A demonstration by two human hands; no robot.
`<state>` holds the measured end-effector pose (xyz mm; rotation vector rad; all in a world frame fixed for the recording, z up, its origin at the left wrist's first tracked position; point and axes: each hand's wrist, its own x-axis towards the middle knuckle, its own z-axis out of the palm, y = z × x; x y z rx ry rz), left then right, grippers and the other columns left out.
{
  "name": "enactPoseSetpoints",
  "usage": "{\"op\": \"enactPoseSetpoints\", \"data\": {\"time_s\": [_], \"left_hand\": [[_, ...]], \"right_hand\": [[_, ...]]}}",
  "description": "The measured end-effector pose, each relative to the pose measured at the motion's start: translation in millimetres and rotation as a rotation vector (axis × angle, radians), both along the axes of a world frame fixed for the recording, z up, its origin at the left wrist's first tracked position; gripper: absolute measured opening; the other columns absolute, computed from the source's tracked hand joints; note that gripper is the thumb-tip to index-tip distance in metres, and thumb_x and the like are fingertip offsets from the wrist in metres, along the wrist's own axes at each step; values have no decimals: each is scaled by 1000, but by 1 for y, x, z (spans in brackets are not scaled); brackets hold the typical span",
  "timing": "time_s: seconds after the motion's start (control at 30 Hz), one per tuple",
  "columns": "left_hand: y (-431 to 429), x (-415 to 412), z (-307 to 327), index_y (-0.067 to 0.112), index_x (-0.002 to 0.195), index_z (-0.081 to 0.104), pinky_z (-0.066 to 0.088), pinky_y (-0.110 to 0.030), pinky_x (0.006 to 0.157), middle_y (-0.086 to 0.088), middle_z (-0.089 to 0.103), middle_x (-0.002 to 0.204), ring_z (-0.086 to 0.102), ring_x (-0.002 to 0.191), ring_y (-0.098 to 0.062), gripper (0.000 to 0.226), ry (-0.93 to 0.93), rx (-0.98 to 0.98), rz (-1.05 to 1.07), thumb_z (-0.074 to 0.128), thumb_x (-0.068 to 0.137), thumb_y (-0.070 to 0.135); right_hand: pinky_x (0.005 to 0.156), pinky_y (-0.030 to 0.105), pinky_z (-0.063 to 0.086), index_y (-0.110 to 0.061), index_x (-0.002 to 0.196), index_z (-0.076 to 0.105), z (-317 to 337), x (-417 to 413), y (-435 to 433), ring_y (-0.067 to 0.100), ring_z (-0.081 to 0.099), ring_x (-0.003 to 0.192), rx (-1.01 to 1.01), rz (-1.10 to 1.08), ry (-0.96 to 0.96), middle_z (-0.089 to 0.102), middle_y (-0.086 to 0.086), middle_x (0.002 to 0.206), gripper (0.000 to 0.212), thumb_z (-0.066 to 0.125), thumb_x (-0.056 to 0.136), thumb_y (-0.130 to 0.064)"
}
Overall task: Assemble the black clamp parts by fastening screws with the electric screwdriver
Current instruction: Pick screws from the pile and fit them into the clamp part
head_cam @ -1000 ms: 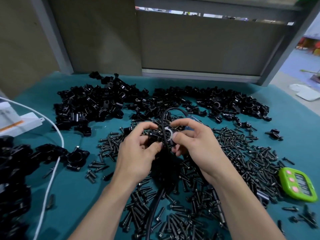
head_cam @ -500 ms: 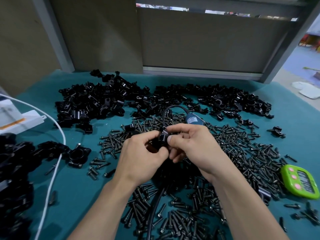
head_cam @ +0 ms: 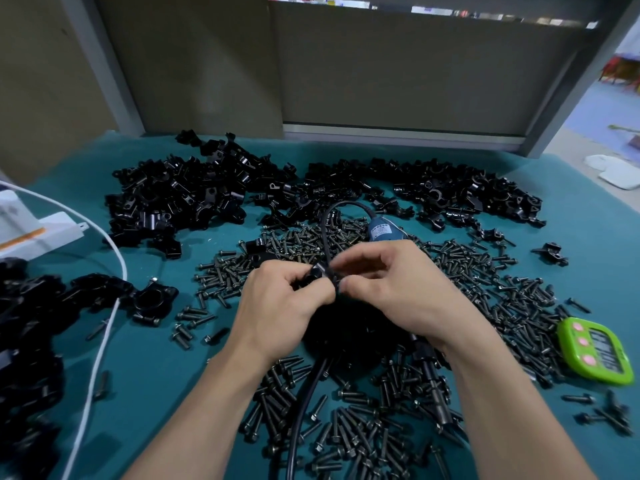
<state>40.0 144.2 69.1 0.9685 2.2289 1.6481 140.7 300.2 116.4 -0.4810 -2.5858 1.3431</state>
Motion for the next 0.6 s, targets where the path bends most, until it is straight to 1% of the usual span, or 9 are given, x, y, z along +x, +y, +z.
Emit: {"op": "enactPoseSetpoints", "data": {"time_s": [0.07, 0.13, 0.17, 0.23, 0.33, 0.4, 0.5, 0.57, 0.6], "left_hand": [[0, -1, 1, 10, 59, 69, 44, -49, 56, -12, 59, 53, 52, 53, -30, 37, -3, -20, -20, 59, 61, 46], [0, 0, 2, 11, 57, 72, 46, -51, 56, -15, 60, 52, 54, 52, -32, 36, -43, -18, -69, 57, 58, 44], [0, 0, 1, 10, 55, 71, 44, -49, 54, -15, 59, 50, 53, 49, -28, 35, -77, -3, -92, 57, 56, 43], [1, -1, 0, 12, 50, 69, 41, -38, 52, -14, 59, 49, 53, 48, -23, 33, -178, 54, -131, 58, 57, 42], [1, -6, -2, 12, 54, 68, 42, -24, 49, -14, 61, 52, 55, 47, -20, 33, -322, 128, -159, 63, 62, 44], [1, -10, -4, 8, 65, 66, 43, -22, 48, -10, 61, 58, 55, 49, -19, 37, -393, 169, -208, 69, 69, 44], [1, -12, -8, -1, 99, 60, 47, -25, 53, -9, 65, 76, 58, 59, -18, 51, -433, 202, -303, 72, 83, 46], [3, -8, -9, 8, 114, 64, 50, -28, 58, -13, 71, 89, 61, 67, -19, 56, -405, 186, -327, 71, 87, 57], [4, -7, -9, 15, 112, 66, 50, -29, 58, -11, 72, 89, 61, 67, -19, 55, -394, 182, -321, 70, 87, 63]], "right_hand": [[97, 28, 56, -40, 125, 71, 4, 4, 2, -2, 66, 110, 74, 132, 15, 73, -19, 117, 56, 69, 86, 0], [102, 18, 49, -42, 132, 67, 6, 5, -1, -7, 58, 123, 125, 254, 19, 67, -25, 128, 66, 66, 84, 4], [103, 18, 49, -41, 130, 69, 4, 4, -2, -7, 60, 122, 117, 268, 23, 68, -26, 125, 63, 69, 84, 2], [100, 28, 56, -38, 120, 74, -1, 1, -5, -4, 69, 107, 63, 193, 43, 76, -21, 110, 50, 76, 84, -2], [94, 39, 61, -31, 108, 80, -7, -3, -1, 5, 76, 91, -22, 77, 62, 80, -11, 94, 38, 82, 81, -4], [92, 41, 62, -31, 107, 80, -8, -3, 2, 11, 77, 90, -74, 75, 48, 80, -8, 94, 36, 83, 82, -5], [96, 36, 59, -32, 116, 78, -11, -4, 0, 6, 75, 97, -66, 43, 77, 79, -12, 102, 40, 81, 85, -7], [96, 35, 59, -28, 118, 77, -10, -4, -1, 6, 75, 97, -86, 24, 109, 80, -11, 102, 38, 82, 86, -9], [95, 35, 60, -26, 116, 78, -10, -4, 0, 8, 75, 97, -107, 28, 118, 80, -10, 101, 36, 82, 85, -8]]}}
